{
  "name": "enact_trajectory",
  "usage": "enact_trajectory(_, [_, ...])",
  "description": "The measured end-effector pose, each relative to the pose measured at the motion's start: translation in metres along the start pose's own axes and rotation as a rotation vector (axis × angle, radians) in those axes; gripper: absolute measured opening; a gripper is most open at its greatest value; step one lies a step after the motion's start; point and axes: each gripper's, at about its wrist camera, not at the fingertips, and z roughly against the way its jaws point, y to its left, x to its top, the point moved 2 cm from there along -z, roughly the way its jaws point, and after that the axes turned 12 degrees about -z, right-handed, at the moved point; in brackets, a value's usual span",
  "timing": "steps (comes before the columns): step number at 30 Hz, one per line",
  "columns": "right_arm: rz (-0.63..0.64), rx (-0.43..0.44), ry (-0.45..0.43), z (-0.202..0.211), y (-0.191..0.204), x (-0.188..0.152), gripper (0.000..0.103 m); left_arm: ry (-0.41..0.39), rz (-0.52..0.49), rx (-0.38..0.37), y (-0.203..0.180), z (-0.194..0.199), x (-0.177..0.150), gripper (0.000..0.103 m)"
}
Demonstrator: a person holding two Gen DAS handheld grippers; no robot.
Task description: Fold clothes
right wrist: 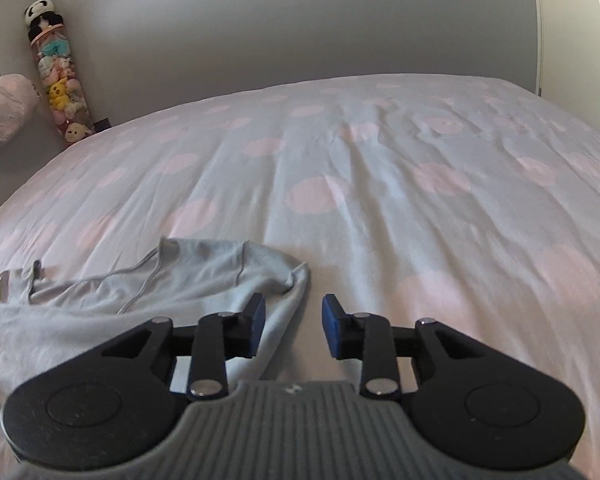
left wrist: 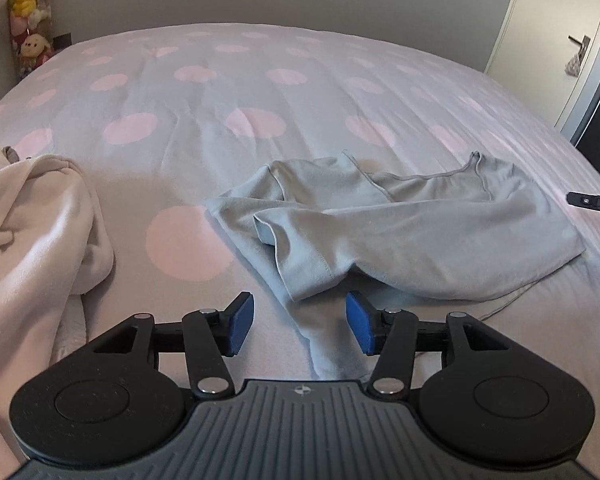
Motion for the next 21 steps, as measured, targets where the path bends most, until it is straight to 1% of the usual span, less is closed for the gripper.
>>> enact_trajectory(2, [0.041, 0.001, -0.014, 0.02, 0.007, -0.024, 0.038, 0.007, -0.018, 0.014, -0.001, -0.005, 0.004, 0.047])
enact_trajectory(3, [0.058, 0.0, -0.021, 0.028, 0.011, -0.037, 0.039, 0.01, -0.03, 0.019, -0.002, -0.007, 0.006, 0.041])
enact_trajectory(4, [0.066, 0.005, -0.026, 0.034, 0.015, -0.048, 0.04, 0.014, -0.04, 0.018, -0.003, -0.009, 0.009, 0.029])
enact_trajectory(5, [0.071, 0.015, -0.031, 0.039, 0.018, -0.057, 0.041, 0.019, -0.042, 0.014, -0.004, -0.01, 0.013, 0.023])
enact_trajectory(7, [0.112, 0.048, -0.036, 0.047, 0.03, -0.073, 0.047, 0.018, -0.048, 0.002, -0.007, -0.008, 0.021, 0.011])
enact_trajectory(8, [0.16, 0.063, -0.04, 0.049, 0.038, -0.078, 0.051, 0.015, -0.062, 0.0, -0.009, -0.005, 0.027, 0.009])
enact_trajectory(9, [0.211, 0.079, -0.045, 0.051, 0.046, -0.083, 0.052, 0.017, -0.074, -0.008, -0.011, -0.003, 0.033, 0.004])
enact_trajectory(12, [0.391, 0.133, -0.091, 0.056, 0.07, -0.097, 0.052, 0.072, -0.076, -0.033, -0.013, 0.002, 0.055, 0.002])
enact_trajectory(14, [0.471, 0.163, -0.092, 0.053, 0.081, -0.108, 0.052, 0.148, -0.056, -0.059, -0.011, 0.003, 0.07, 0.002])
enact_trajectory(16, [0.541, 0.168, -0.079, 0.047, 0.087, -0.117, 0.047, 0.241, -0.029, -0.106, -0.006, 0.002, 0.081, 0.002])
enact_trajectory(19, [0.562, 0.119, -0.057, 0.037, 0.083, -0.12, 0.038, 0.351, -0.007, -0.166, 0.004, 0.003, 0.093, 0.002])
enact_trajectory(20, [0.557, 0.098, -0.052, 0.034, 0.08, -0.119, 0.03, 0.385, 0.01, -0.184, 0.009, 0.002, 0.095, 0.002])
enact_trajectory(21, [0.552, 0.078, -0.05, 0.032, 0.077, -0.117, 0.017, 0.412, 0.023, -0.197, 0.013, 0.002, 0.095, 0.002])
